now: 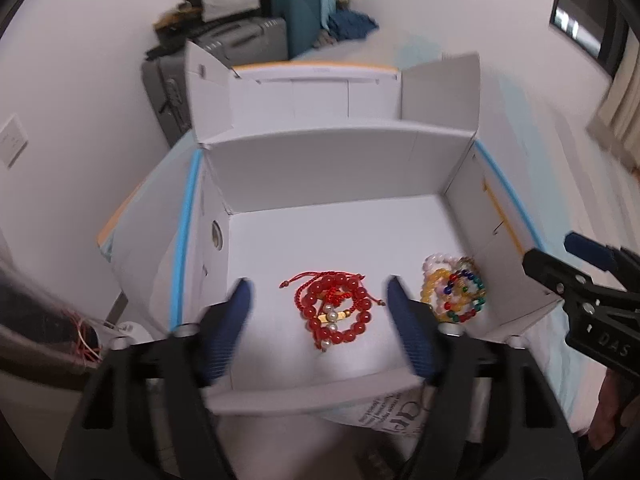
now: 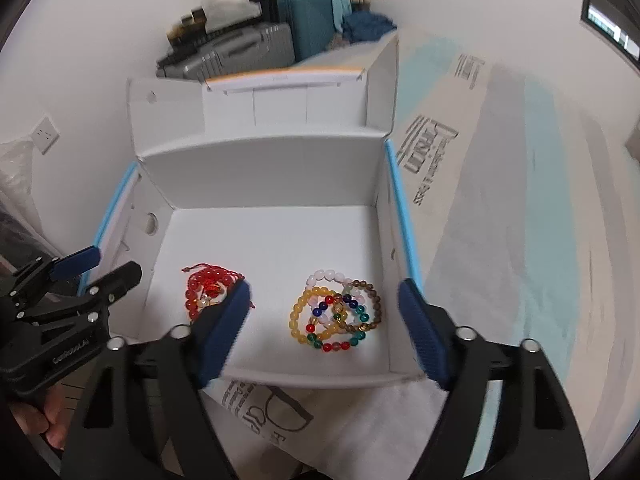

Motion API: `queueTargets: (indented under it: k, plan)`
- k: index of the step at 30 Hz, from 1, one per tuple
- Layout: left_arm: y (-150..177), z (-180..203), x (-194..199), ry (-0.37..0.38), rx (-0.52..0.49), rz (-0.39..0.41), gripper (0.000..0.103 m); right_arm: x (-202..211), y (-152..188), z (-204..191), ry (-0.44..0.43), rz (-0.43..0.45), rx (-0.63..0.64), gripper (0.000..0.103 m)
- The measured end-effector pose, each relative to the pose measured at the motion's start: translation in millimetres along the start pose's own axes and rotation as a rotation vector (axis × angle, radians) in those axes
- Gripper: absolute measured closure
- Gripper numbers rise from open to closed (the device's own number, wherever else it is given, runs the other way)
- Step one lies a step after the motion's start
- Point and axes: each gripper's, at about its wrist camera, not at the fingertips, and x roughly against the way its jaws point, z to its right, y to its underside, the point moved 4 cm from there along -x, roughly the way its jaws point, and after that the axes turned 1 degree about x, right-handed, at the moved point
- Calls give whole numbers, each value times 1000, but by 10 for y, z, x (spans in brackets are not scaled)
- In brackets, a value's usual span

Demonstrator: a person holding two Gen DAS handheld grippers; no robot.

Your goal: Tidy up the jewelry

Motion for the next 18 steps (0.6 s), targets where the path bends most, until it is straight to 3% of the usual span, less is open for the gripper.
queueTargets:
  k: [4,8,18]
  plan:
    - [220,20,183,-22,4,55,14,253,187,2,7,60,23,14]
    - [442,50,295,-1,29,66,11,383,419,4,25,89,39,9]
    - [841,107,415,31,37,82,6,379,889,29,26,77,27,8]
